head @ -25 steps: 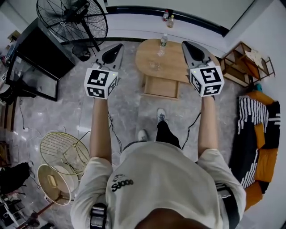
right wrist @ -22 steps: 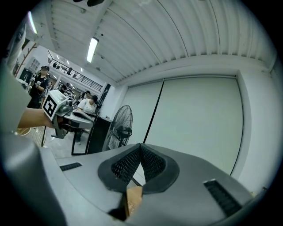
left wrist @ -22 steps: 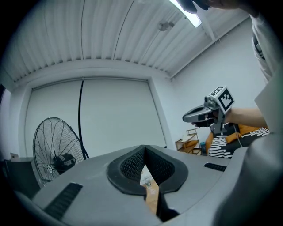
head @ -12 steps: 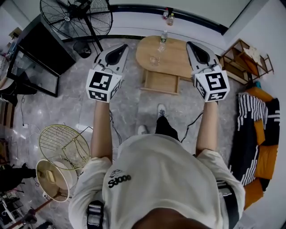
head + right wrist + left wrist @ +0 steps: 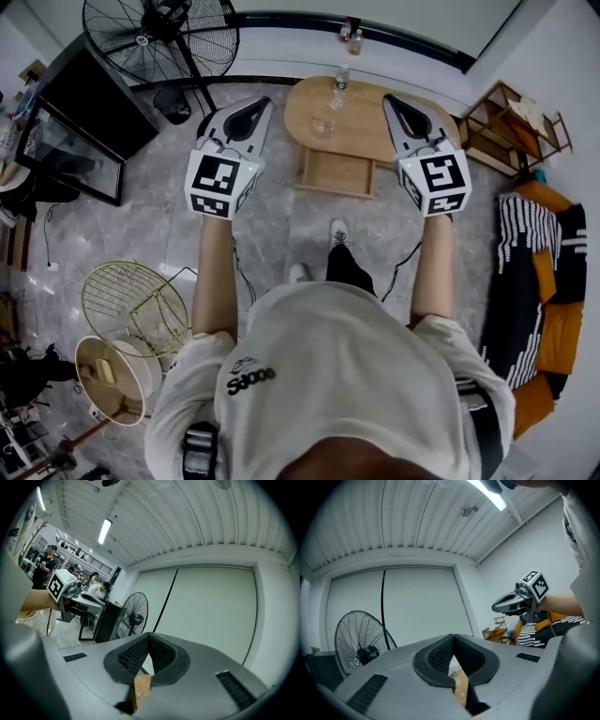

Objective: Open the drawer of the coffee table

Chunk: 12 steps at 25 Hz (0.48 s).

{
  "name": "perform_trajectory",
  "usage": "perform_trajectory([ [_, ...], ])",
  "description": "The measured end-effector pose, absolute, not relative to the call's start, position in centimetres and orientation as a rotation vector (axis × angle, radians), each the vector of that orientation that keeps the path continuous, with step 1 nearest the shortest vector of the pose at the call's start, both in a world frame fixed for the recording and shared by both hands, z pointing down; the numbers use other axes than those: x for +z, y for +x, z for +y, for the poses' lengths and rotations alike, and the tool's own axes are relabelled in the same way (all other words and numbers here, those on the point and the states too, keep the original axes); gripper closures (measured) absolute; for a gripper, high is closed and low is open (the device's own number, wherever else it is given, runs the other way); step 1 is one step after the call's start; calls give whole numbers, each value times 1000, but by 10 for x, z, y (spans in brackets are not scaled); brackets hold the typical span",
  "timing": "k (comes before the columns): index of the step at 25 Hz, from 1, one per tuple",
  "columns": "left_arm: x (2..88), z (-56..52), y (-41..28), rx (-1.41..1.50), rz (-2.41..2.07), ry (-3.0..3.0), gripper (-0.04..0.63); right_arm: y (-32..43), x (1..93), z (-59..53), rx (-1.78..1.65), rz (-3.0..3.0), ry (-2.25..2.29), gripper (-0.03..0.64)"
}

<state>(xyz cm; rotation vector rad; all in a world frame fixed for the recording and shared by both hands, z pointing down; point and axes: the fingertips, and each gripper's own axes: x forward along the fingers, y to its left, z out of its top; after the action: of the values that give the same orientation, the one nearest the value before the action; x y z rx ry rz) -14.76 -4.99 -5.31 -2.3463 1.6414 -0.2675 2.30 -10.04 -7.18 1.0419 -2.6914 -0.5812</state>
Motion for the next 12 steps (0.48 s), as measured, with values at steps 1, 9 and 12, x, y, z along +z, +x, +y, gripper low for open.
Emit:
perform_trajectory([
  [1,-53,-50,-147,-270,1642,-2345,577,23,-71,-101,-581,-2690,1041,611],
  [9,-48,-53,-146,-287,1648,-2347,577,22,-65,-103,-580,-2677,1031,611],
  [12,-46,-55,-145,-291,1648,-2352,577,23,-63,-105,-582,-2666,1031,611],
])
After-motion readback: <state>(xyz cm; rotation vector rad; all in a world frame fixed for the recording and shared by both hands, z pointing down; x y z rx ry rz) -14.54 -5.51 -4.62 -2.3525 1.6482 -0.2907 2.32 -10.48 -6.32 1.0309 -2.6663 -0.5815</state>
